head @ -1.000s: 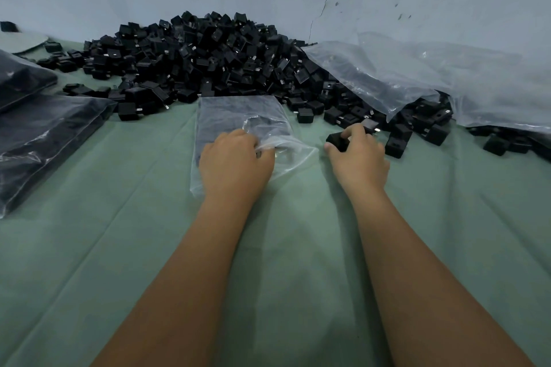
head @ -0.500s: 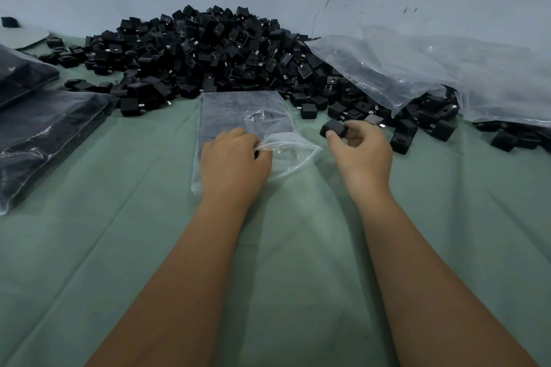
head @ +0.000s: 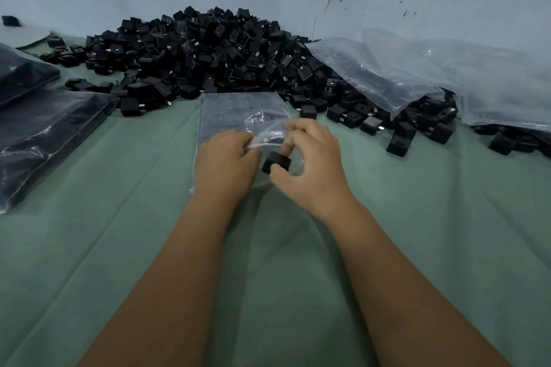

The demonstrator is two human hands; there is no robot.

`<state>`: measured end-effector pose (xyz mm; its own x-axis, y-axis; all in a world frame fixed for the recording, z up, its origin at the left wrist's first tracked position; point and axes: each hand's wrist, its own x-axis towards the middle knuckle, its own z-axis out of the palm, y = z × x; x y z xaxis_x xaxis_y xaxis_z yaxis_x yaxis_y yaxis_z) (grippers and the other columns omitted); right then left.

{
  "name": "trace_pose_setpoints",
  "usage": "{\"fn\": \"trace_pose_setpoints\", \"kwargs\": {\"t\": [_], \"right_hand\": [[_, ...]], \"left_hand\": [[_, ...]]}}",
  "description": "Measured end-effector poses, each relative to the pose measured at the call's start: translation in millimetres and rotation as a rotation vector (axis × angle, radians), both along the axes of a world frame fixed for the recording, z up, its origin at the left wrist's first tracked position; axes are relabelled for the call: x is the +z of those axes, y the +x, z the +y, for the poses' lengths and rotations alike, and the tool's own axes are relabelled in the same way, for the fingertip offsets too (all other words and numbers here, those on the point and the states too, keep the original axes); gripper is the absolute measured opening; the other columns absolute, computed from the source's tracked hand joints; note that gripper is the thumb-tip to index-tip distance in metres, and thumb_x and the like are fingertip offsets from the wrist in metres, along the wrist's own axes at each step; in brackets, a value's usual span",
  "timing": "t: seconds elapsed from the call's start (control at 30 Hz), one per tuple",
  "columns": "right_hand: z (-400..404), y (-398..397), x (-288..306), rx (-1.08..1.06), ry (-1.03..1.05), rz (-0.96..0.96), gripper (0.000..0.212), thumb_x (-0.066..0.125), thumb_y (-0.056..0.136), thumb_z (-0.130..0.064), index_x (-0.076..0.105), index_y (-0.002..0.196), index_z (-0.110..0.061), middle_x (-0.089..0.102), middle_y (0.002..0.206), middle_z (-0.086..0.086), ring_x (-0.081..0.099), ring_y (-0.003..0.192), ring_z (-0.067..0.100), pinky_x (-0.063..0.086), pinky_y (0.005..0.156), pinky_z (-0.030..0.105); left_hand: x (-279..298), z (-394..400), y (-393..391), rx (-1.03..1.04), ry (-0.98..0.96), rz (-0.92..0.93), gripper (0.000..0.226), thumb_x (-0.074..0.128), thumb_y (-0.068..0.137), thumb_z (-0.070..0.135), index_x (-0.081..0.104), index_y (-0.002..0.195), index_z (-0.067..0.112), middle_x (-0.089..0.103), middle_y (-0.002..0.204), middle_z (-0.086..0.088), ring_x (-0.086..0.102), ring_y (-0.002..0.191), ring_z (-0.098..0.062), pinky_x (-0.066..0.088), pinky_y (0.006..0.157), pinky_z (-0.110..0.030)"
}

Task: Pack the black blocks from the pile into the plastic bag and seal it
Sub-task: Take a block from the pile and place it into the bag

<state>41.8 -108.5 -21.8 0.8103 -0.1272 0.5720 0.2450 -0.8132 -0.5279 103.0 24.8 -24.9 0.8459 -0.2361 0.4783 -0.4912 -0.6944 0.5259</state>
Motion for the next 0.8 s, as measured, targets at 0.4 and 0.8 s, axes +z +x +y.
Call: {"fn": "trace_pose_setpoints", "kwargs": {"t": [0.4, 0.8], "right_hand": [[-8.9, 9.1, -5.0, -0.227, -0.466, 0.154, 0.033, 0.059, 0.083, -0.049, 0.073, 0.105, -0.028, 0.048, 0.137, -0.001, 0.040, 0.123, 0.021, 0.024, 0.101, 0.031], [-11.0, 13.3, -7.4, -0.267, -0.418, 0.235, 0.029, 0.059, 0.089, -0.048, 0.066, 0.113, -0.035, 0.053, 0.129, -0.002, 0.048, 0.112, 0.023, 0.033, 0.090, 0.035]], "left_hand": [[-4.8, -1.2, 1.6, 0.073, -0.042, 0.015, 0.020, 0.051, 0.090, 0.016, 0.067, 0.103, 0.018, 0.068, 0.091, -0.005, 0.058, 0.087, -0.028, 0.043, 0.070, -0.037], [-8.2, -1.3, 1.6, 0.040, 0.157, -0.050, 0.038, 0.064, 0.083, 0.017, 0.061, 0.121, 0.021, 0.059, 0.111, -0.002, 0.052, 0.108, -0.027, 0.034, 0.087, -0.036]]}}
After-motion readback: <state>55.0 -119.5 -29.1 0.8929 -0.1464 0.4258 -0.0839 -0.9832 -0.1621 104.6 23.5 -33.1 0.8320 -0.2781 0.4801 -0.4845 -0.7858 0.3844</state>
